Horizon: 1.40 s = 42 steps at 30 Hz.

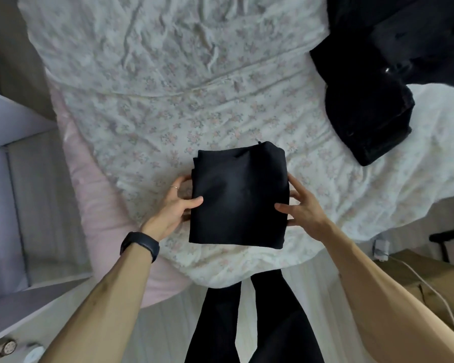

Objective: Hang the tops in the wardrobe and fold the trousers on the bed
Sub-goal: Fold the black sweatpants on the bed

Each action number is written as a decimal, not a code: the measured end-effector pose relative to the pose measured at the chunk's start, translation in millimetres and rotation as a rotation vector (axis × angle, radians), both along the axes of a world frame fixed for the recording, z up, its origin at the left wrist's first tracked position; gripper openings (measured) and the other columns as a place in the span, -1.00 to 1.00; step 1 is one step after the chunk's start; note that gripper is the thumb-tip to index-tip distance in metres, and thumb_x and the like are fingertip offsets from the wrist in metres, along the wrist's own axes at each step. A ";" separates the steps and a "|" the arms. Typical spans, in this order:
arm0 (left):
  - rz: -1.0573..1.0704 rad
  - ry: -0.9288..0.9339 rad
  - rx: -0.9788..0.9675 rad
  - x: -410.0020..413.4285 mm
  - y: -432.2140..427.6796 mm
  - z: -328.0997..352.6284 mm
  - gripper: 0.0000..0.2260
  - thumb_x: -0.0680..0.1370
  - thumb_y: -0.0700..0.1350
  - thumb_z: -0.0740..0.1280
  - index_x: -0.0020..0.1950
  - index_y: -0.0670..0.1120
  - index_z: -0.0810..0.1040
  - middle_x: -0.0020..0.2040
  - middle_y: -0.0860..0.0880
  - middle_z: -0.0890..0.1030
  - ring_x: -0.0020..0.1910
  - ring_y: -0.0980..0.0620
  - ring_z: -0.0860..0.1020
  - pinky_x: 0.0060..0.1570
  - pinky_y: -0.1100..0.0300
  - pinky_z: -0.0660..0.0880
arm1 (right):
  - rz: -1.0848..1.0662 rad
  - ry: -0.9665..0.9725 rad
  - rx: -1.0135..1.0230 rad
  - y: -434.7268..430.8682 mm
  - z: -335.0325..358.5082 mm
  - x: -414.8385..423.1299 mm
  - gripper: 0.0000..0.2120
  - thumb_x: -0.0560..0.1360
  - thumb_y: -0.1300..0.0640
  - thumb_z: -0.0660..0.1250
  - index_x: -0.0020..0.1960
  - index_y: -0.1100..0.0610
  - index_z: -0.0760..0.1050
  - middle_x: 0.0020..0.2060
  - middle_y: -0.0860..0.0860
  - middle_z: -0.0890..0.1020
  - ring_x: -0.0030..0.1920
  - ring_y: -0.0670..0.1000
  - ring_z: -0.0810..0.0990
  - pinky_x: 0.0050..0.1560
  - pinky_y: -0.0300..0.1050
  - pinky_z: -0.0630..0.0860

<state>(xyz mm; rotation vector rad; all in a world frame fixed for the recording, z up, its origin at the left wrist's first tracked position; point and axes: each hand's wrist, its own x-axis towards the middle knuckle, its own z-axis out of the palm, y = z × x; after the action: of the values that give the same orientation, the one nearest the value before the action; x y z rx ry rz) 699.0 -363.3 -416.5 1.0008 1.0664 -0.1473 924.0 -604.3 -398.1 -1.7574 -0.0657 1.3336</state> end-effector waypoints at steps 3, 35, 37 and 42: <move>-0.054 -0.051 0.036 -1.2 3.8 46.6 -0.43 0.54 -0.25 0.45 0.31 0.37 0.44 0.02 -0.09 0.72 0.02 -0.08 0.70 -0.11 0.07 0.62 | 0.025 -0.051 0.022 -0.3 44.3 3.2 -0.22 0.53 0.37 0.41 0.52 -0.29 0.30 0.20 0.05 0.61 0.08 0.03 0.70 -0.17 0.07 0.68; 0.881 -0.103 1.276 -319.7 -119.2 559.6 -0.43 0.59 -0.22 0.37 0.34 0.43 0.39 0.03 0.13 0.70 0.02 0.08 0.68 0.03 0.14 0.65 | 0.629 -0.776 1.157 151.6 496.5 -248.4 -0.13 0.49 0.31 0.42 0.49 -0.46 0.20 0.28 -0.33 0.56 -0.01 -0.06 0.62 0.24 0.04 0.56; 0.941 -0.074 1.323 -340.2 -118.2 569.8 -0.42 0.59 -0.21 0.37 0.33 0.47 0.38 0.19 0.00 0.63 0.10 -0.01 0.65 0.15 0.00 0.62 | 0.662 -0.787 1.207 168.9 505.6 -273.8 -0.13 0.49 0.29 0.42 0.51 -0.44 0.17 0.26 -0.44 0.52 -0.02 -0.11 0.60 0.23 -0.05 0.55; 1.025 -0.016 1.369 -383.2 -99.7 577.4 -0.38 0.59 -0.22 0.36 0.26 0.56 0.35 0.32 -0.09 0.55 0.12 0.00 0.64 0.19 -0.03 0.60 | 0.720 -0.763 1.265 212.6 512.5 -330.7 -0.11 0.51 0.34 0.39 0.53 -0.43 0.14 0.21 -0.50 0.51 -0.04 -0.25 0.57 0.05 -0.50 0.43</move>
<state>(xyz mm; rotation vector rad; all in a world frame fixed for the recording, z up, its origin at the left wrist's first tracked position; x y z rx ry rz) 315.8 -463.0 160.9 1.4419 1.5320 1.6067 593.3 -391.7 114.3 -0.9693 -1.6822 0.6102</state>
